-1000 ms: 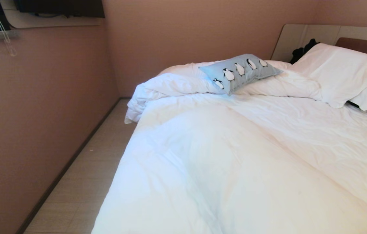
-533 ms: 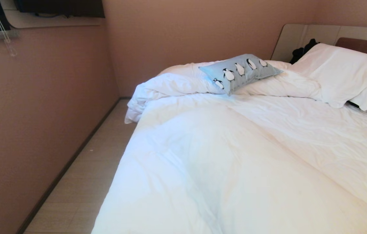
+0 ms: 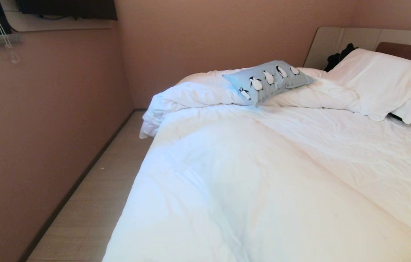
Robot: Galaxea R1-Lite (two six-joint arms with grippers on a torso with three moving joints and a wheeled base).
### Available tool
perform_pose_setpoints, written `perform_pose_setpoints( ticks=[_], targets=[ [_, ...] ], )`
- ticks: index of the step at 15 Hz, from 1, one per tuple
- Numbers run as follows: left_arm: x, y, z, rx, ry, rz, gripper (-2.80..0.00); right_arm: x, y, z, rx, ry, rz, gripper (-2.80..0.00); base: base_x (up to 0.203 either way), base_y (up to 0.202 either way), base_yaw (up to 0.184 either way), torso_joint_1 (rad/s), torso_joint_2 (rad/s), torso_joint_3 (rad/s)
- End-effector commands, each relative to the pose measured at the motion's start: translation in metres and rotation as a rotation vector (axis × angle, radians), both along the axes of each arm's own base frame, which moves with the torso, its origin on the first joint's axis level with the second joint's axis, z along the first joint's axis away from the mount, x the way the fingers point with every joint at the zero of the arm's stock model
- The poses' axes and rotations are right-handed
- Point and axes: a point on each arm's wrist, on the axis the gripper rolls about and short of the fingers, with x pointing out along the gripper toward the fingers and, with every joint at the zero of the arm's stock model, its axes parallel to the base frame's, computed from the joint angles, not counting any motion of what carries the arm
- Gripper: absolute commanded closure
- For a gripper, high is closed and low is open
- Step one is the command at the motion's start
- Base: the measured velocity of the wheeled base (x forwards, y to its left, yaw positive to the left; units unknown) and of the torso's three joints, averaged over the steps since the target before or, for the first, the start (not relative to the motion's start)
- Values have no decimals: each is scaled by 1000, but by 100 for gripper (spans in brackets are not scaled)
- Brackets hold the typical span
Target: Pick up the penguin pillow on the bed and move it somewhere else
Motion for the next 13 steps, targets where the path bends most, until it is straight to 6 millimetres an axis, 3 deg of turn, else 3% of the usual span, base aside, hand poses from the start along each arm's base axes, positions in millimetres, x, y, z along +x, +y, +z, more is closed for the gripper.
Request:
perform_pose_setpoints(
  ticks=[1,13],
  targets=[
    [0,0,0,0,2,1,0,0,0,0,29,2,-1,0,0,0,0,0,0,0],
    [0,0,0,0,0,1,0,0,0,0,43,0,-12,0,0,0,0,0,0,0]
  ],
)
